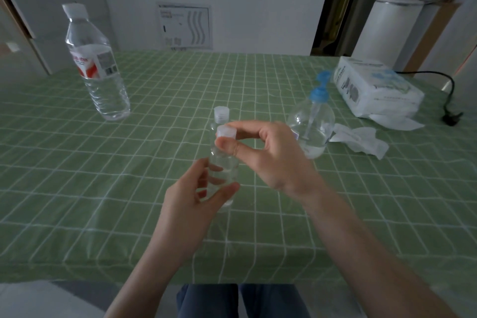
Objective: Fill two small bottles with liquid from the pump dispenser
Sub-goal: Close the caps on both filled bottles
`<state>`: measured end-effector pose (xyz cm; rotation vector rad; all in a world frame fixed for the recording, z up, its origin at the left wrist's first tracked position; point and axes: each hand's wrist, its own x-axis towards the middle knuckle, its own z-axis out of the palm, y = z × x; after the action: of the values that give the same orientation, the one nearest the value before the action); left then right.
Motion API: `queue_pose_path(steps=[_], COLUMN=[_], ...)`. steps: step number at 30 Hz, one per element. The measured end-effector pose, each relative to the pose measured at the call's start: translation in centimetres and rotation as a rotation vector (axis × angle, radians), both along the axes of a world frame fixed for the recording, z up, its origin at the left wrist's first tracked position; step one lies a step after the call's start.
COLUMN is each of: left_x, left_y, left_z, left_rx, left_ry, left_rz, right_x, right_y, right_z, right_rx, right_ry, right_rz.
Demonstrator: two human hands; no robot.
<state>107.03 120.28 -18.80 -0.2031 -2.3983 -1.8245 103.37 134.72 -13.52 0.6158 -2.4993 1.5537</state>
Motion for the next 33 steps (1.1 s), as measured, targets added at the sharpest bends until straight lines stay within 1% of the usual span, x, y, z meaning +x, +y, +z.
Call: queue_pose_path(steps=[4,7,10,12,14,15,17,19,21,24,27,30,33], left_x=[0.0,0.0,-0.1,-0.3,-0.8,-1.1,-1.8,-2.7,-3.6,-5.2,-6.8,-8.2,-9.4], left_y=[-0.1,-0.8,-1.6,-2.3,-3.0,-3.3,-3.7,-4.0,-4.3,-4.9,-5.4,-5.6,-5.6], left_z=[-0.1,-0.1,-0.2,-0.2,-0.3,-0.4,-0.6,-0.7,-0.9,-1.1,-1.4,-1.6,-1.6], left_rx=[-0.013,0.023,0.103,0.177,0.228,0.252,0.288,0.315,0.348,0.374,0.397,0.442,0.461], left_ry=[0.015,-0.021,-0.031,-0.037,-0.054,-0.061,-0.070,-0.085,-0.107,-0.131,-0.145,-0.172,-0.214], left_rz=[0.057,0.009,-0.058,-0.073,-0.069,-0.066,-0.064,-0.070,-0.072,-0.069,-0.069,-0.070,-0.038], right_x=[0.0,-0.2,-0.4,-0.6,-1.1,-1.5,-2.4,-3.3,-4.1,-5.2,-5.9,-6.7,-7.8], right_y=[-0.9,-0.6,-0.1,0.2,0.4,0.5,0.4,0.1,-0.3,-0.7,-0.9,-0.9,-0.6], right_z=[-0.2,-0.1,-0.4,-0.8,-1.4,-1.7,-2.3,-3.0,-3.7,-4.5,-4.8,-5.1,-5.2], right_rx=[-0.011,-0.003,0.029,-0.008,-0.048,-0.037,0.049,0.118,0.147,0.190,0.145,0.069,-0.078], right_ry=[0.046,-0.001,-0.011,-0.019,-0.011,-0.012,-0.038,-0.101,-0.153,-0.188,-0.199,-0.233,-0.316], right_rz=[-0.035,0.008,0.022,-0.023,-0.118,-0.165,-0.207,-0.185,-0.140,-0.071,0.018,0.033,0.065])
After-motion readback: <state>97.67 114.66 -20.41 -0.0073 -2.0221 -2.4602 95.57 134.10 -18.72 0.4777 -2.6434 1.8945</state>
